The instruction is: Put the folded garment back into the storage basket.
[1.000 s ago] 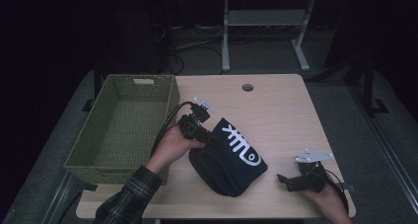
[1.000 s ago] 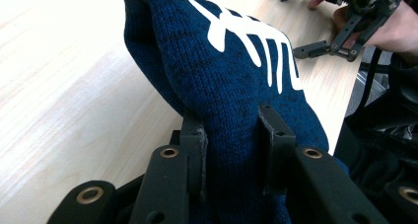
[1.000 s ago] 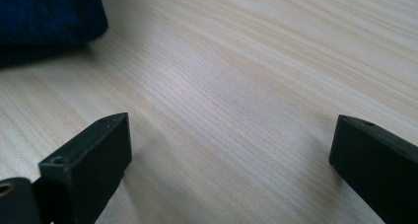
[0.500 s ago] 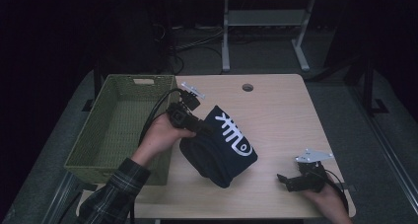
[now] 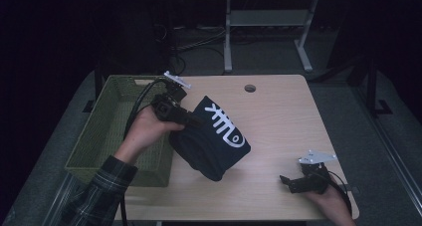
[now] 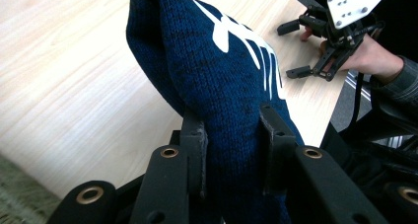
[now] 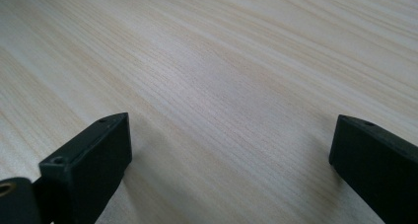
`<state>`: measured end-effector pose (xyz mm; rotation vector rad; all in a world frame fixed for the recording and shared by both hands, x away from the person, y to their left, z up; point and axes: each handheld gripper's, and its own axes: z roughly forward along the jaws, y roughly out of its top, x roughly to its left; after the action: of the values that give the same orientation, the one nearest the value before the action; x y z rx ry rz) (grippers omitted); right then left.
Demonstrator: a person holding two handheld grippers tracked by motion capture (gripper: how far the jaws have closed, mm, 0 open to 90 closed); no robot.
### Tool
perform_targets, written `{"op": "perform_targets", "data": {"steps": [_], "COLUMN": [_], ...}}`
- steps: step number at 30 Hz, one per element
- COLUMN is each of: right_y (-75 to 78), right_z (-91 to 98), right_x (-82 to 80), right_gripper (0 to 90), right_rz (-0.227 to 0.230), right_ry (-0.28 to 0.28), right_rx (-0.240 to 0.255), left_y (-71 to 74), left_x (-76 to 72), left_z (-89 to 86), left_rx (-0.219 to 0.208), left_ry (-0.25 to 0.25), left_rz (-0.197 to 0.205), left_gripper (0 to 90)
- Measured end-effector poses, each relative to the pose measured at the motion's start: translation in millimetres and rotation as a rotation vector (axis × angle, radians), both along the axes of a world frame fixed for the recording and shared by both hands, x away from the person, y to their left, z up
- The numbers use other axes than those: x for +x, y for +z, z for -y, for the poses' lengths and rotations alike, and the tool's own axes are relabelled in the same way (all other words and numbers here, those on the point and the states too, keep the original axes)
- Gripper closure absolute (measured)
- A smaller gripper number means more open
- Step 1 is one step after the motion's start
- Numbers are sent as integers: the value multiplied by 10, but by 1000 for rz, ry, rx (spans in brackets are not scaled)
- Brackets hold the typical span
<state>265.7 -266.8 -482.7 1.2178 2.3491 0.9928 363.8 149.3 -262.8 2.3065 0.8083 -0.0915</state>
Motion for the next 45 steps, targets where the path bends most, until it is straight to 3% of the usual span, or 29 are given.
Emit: {"op": "perform_targets", "data": {"steps": [14, 33, 45], "right_y": [2, 1, 1], "right_z": [0, 3, 4], "right_x": [-2, 1, 2], "right_gripper": [22, 22, 21], "right_rz": [-3, -1, 0], "right_ry": [-4, -6, -10], "right_rx": [-1, -4, -4], "left_y": [322, 724, 857], "left_x": [-64, -171, -249], "left_z": [-388, -1041, -1487], "left_rx": [-8, -20, -23], "left_ry": [73, 209, 305], "left_rz": [37, 97, 114], "left_gripper": [696, 700, 702]}}
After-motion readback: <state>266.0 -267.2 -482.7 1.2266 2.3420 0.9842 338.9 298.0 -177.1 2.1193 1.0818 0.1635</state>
